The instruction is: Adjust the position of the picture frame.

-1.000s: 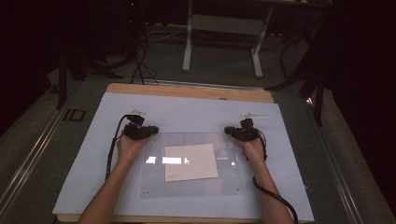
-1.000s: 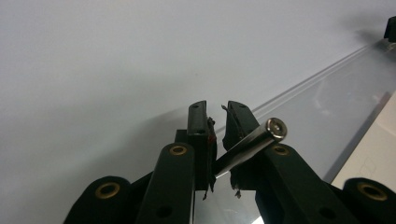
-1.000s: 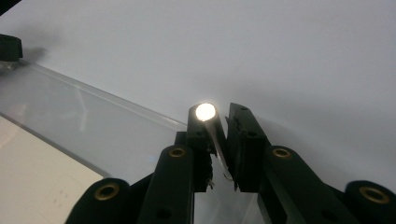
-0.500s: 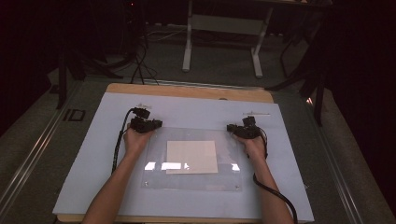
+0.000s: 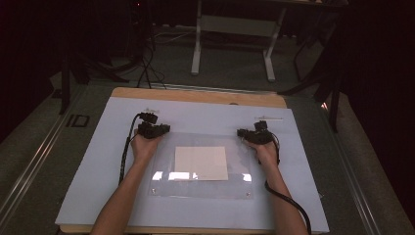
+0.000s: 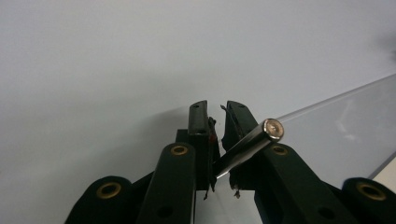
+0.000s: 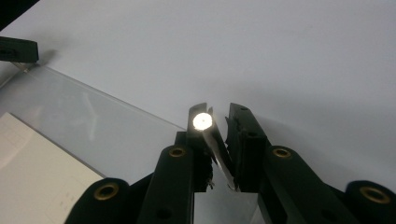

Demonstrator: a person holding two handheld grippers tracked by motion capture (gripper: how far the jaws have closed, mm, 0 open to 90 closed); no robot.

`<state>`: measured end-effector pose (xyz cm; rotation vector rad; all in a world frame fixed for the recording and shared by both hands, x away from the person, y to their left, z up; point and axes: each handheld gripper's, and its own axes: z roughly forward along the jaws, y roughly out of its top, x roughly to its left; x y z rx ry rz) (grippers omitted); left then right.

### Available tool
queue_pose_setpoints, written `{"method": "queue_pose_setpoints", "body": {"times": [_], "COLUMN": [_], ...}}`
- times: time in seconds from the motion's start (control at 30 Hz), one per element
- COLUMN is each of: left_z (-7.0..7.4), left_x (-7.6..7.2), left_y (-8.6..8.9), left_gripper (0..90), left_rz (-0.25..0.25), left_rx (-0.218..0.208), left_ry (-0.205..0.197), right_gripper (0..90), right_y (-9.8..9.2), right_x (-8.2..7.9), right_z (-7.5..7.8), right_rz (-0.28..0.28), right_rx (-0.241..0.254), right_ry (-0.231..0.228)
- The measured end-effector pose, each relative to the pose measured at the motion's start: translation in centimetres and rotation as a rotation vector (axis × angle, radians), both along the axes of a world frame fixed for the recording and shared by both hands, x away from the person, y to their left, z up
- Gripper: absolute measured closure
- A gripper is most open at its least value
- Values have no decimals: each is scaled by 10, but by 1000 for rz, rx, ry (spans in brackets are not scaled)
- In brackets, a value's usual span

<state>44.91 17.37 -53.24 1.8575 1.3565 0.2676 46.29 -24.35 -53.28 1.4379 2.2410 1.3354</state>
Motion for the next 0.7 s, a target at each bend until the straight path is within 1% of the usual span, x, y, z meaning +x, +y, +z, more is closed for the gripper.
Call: {"method": "queue_pose_setpoints", "body": {"times": [0.1,0.2,0.3,0.37,0.47,0.53,0.6,0.63,0.67,0.7], "left_z": [0,-1,-1,-2,-3,-3,-1,0,3,4], "left_x": [-1,0,0,0,0,-1,-3,-4,-6,-7], "left_y": [1,2,3,4,6,7,8,9,11,11], "left_gripper": [812,811,809,802,788,770,725,703,695,675], "left_rz": [0,-1,-2,1,-8,-8,0,4,-1,-5], "left_rx": [-5,-8,-21,-40,-56,-60,-72,-76,-66,-63], "left_ry": [-1,-3,1,9,6,-4,-20,-28,-39,-41], "right_gripper": [798,799,801,804,812,810,804,787,780,751], "right_y": [2,3,2,4,7,7,8,8,8,7], "right_x": [1,2,2,1,-1,-1,-1,-2,-3,-4], "right_z": [1,1,1,1,3,4,4,4,4,6], "right_rz": [5,2,5,7,12,13,10,10,4,4], "right_rx": [-9,-7,-9,-31,-87,-97,-101,-105,-107,-109], "right_ry": [-3,-2,-4,-13,-33,-36,-41,-44,-53,-67]}}
